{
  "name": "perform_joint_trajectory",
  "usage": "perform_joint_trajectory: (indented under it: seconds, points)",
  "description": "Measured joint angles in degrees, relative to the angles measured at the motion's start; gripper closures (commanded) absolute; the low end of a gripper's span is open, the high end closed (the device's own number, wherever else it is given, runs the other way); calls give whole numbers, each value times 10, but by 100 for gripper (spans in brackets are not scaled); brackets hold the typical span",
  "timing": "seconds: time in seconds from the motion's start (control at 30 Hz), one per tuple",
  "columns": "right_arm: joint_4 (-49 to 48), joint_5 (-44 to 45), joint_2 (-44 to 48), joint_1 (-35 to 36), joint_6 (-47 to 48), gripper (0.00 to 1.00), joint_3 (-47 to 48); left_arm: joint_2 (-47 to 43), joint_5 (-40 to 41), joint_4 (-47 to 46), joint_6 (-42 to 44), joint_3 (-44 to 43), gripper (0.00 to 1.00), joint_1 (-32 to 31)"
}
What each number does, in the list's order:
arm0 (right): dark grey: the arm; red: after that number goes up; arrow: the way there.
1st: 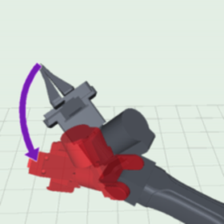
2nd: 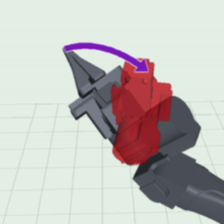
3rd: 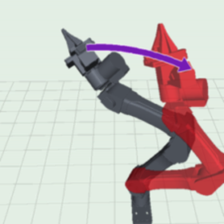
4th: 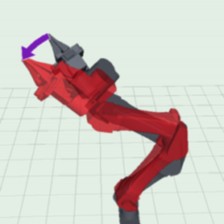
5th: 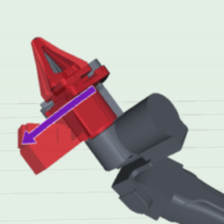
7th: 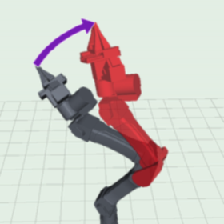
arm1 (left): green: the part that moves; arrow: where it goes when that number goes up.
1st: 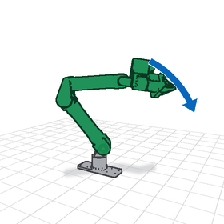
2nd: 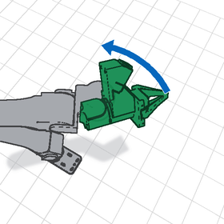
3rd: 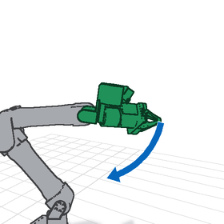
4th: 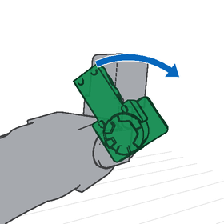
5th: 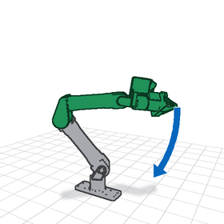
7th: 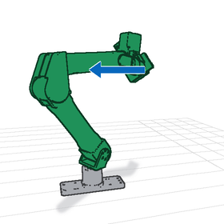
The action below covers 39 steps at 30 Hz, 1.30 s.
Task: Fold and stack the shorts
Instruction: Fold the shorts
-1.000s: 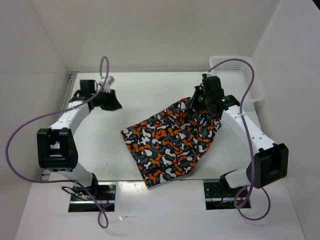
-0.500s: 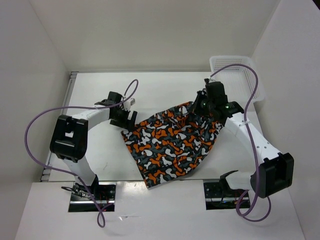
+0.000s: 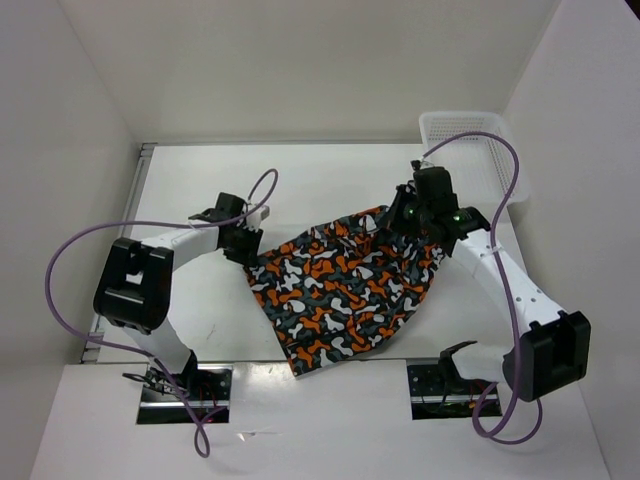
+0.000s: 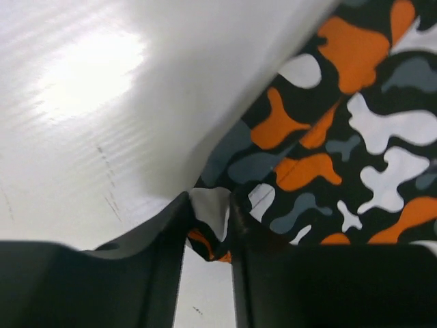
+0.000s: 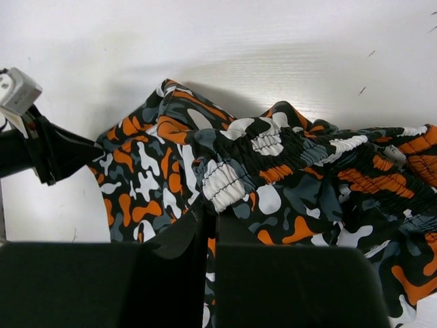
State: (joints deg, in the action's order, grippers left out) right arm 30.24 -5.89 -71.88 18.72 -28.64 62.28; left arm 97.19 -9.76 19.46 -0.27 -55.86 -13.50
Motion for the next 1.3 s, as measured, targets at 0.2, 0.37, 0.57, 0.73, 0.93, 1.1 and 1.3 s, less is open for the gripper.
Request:
perform_joint_trajectory:
  seconds: [0.2, 0.37, 0.57, 0.73, 0.93, 1.1, 1.3]
  points:
    - [0, -2, 8, 0, 0, 100, -1, -10, -28, 23, 1, 9, 100, -7]
    - [5, -2, 9, 0, 1, 100, 2, -57, -36, 81, 1, -27, 100, -7]
    - [22, -1, 11, -3, 9, 100, 60, -164, -53, 111, 1, -198, 100, 19]
    - [24, -6, 35, -5, 14, 100, 90, -239, -89, 96, 1, -292, 100, 43]
    - [65, -11, 55, -6, 22, 100, 134, -263, -136, 117, 1, -349, 100, 92]
    - [108, -24, 79, -6, 43, 100, 256, -249, -156, 159, 1, -504, 100, 149]
    - [137, -65, 128, -6, 61, 100, 414, -255, -167, 166, 1, -716, 100, 161]
